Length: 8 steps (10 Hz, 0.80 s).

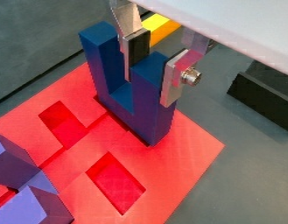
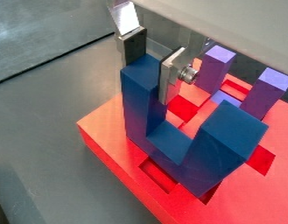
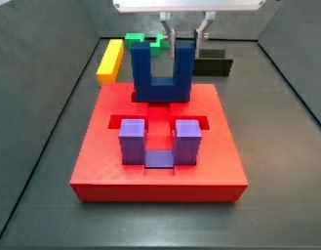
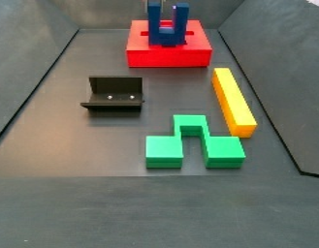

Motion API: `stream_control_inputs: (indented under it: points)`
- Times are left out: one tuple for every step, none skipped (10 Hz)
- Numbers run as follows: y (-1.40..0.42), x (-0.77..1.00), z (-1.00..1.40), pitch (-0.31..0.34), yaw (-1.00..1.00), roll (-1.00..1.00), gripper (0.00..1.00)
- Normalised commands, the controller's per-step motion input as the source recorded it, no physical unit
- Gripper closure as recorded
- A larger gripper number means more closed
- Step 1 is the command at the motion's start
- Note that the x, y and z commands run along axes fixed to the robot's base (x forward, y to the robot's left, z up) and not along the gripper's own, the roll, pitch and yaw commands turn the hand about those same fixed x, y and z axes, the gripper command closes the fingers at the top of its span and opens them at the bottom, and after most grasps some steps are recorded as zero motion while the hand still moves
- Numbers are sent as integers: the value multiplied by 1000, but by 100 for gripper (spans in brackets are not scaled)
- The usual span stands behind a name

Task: Pick up the blue object. Move up. Place the blue object on the fixture. Regrasp the blue object. Move to above the board. Insert the blue object.
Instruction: Insert the blue object.

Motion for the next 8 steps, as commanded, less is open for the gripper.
stream_control_inputs:
  points:
    - [-103,0,-269,0,0,0,100]
    - [-111,-3,-294,0,0,0,100]
    - [-106,-43,-291,0,0,0,100]
    - [-74,-80,-260,0,0,0,100]
    - [-17,-140,-186,0,0,-19,100]
    - [-6,-91,-9,0,0,-79,100]
    - [-29,0,0,0,66,-80,100]
    - [0,0,0,0,60,-90,100]
